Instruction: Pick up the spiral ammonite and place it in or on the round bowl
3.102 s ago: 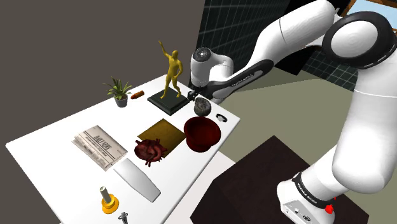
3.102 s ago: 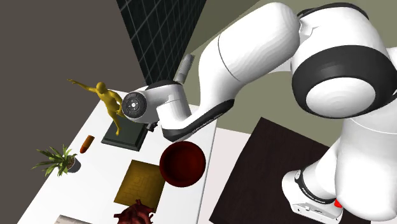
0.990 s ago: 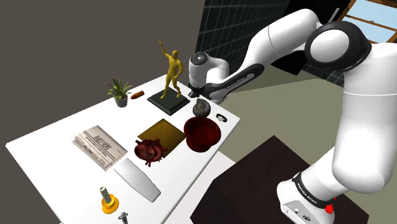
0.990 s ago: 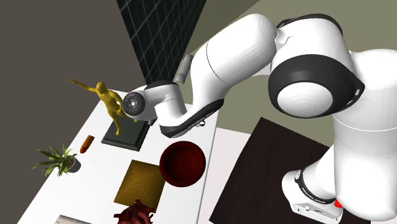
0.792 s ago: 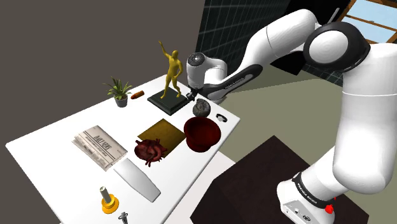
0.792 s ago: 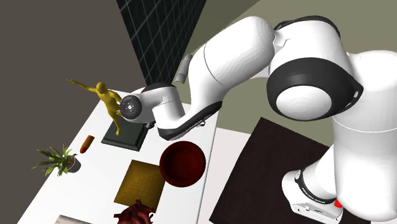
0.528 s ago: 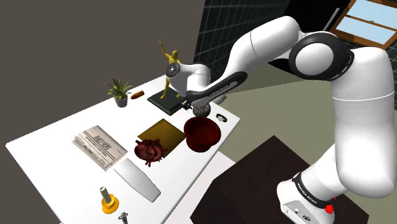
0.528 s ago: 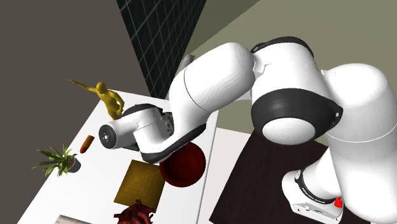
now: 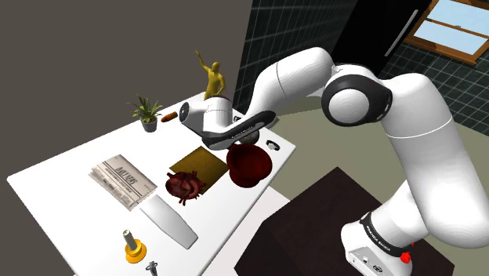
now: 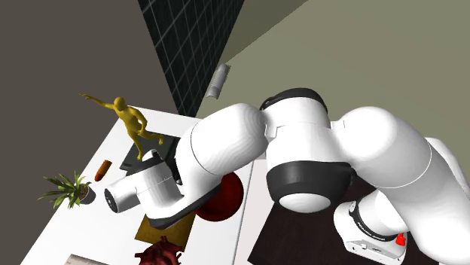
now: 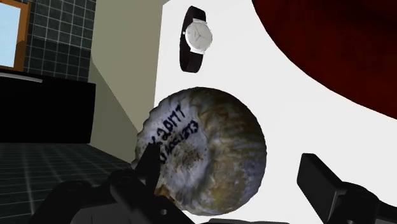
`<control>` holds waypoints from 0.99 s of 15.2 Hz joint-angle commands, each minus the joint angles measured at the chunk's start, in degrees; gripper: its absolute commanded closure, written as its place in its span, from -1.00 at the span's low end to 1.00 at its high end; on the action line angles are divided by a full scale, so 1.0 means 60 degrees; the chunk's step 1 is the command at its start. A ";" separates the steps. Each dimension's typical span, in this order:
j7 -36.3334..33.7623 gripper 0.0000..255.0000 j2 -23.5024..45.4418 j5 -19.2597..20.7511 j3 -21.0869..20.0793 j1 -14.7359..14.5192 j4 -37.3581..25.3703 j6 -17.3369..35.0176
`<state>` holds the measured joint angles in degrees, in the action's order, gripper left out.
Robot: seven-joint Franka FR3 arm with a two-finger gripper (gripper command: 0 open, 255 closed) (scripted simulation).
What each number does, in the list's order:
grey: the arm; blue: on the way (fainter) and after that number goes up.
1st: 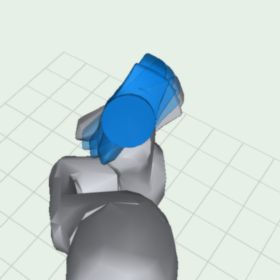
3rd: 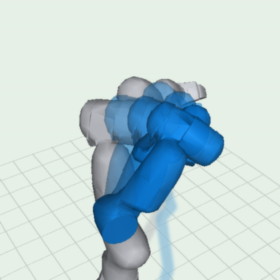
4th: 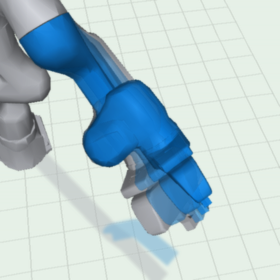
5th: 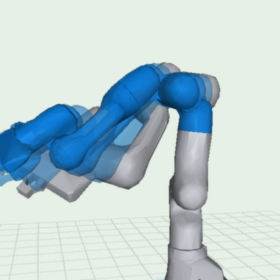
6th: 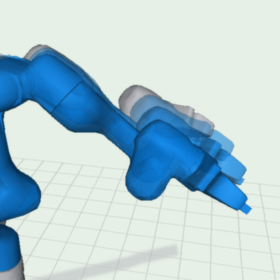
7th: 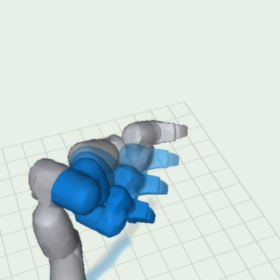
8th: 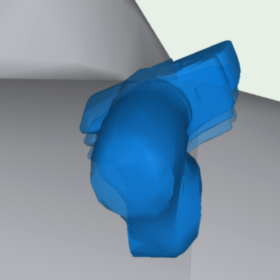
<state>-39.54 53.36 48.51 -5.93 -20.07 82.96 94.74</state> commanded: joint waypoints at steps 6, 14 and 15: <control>-0.0120 -1.00 0.0019 0.0141 0.0102 0.0181 0.0351 0.0358; -0.0122 1.00 0.0017 0.0139 0.0101 0.0179 0.0353 0.0357; -0.0123 1.00 0.0018 0.0140 0.0101 0.0179 0.0353 0.0358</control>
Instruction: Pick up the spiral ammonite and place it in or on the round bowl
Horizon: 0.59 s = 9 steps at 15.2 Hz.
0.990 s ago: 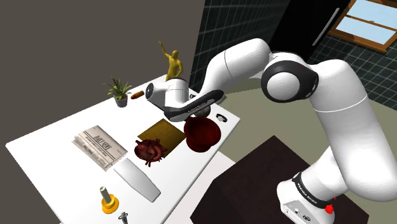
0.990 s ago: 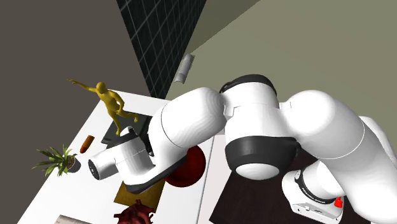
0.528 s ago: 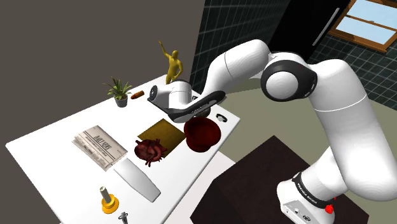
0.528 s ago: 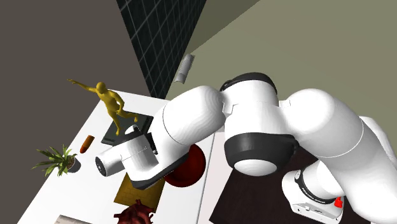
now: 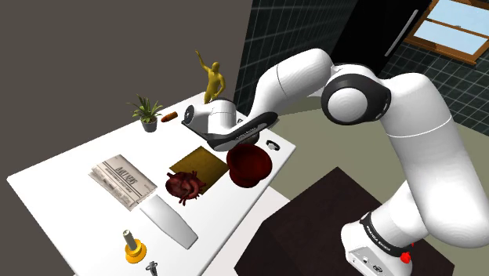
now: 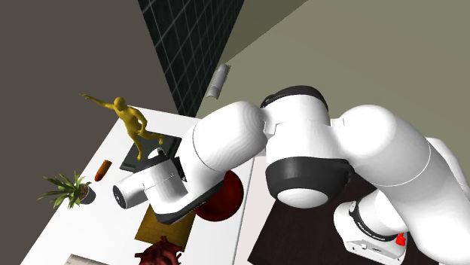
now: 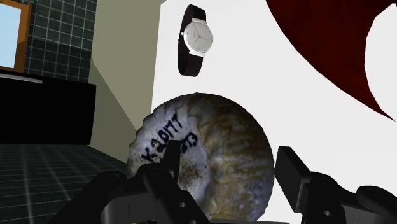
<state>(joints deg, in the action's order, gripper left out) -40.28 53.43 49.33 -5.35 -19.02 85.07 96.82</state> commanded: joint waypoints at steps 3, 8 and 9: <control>0.0002 1.00 0.0007 0.0003 0.0004 0.0005 0.0000 0.0010; 0.0072 1.00 -0.0209 -0.0015 -0.0015 0.0016 0.0113 -0.0067; 0.0108 1.00 -0.0316 -0.0025 -0.0023 0.0020 0.0167 -0.0106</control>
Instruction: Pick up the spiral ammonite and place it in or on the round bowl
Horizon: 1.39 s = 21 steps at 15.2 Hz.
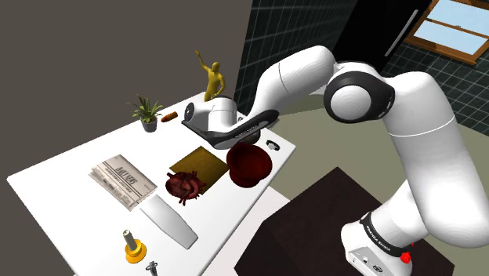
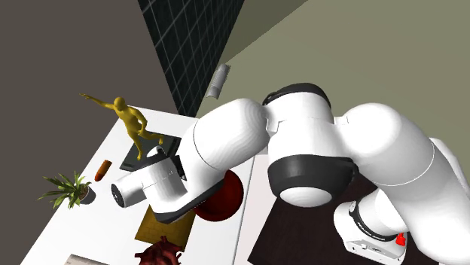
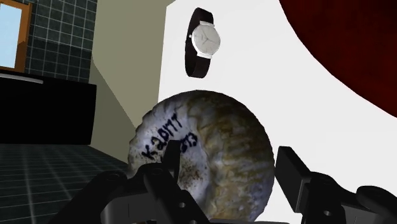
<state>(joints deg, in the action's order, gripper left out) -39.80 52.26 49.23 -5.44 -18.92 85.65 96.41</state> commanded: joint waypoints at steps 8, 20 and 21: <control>0.0345 1.00 -0.0927 -0.0096 -0.0074 0.0028 0.0408 -0.0383; 0.0909 1.00 -0.2006 -0.0226 -0.0153 0.0037 0.0661 -0.0985; 0.0960 1.00 -0.2089 -0.0236 -0.0159 0.0037 0.0669 -0.1039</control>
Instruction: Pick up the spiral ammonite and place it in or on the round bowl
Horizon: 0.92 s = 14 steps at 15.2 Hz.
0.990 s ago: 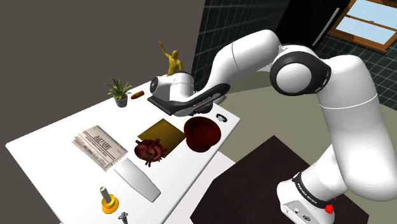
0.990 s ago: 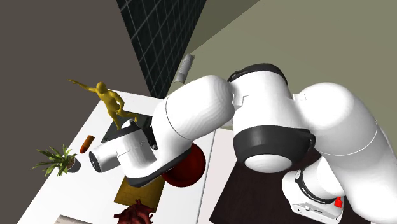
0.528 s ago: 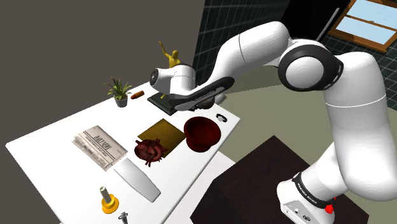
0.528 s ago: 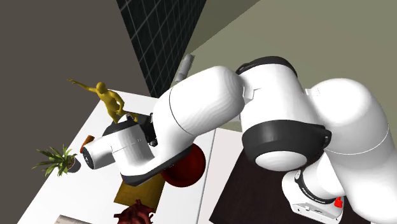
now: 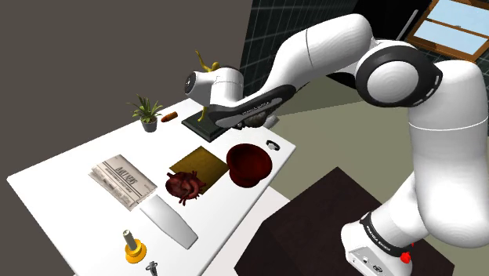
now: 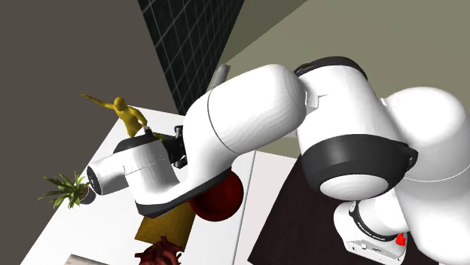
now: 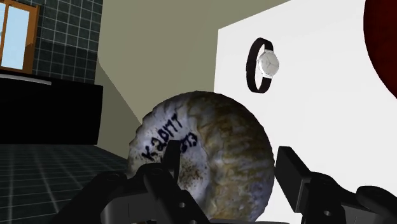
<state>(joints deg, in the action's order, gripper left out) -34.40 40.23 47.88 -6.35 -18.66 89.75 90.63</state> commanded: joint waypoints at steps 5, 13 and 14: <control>0.0326 1.00 -0.0478 -0.0057 -0.0031 -0.0015 -0.0010 -0.0357; -0.0374 1.00 -0.1442 -0.0541 -0.0459 -0.0505 0.1101 -0.0806; -0.0538 1.00 -0.1569 -0.0647 -0.0546 -0.0605 0.1285 -0.0872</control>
<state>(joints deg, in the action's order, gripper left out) -36.68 31.40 44.58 -9.15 -21.66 96.67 85.91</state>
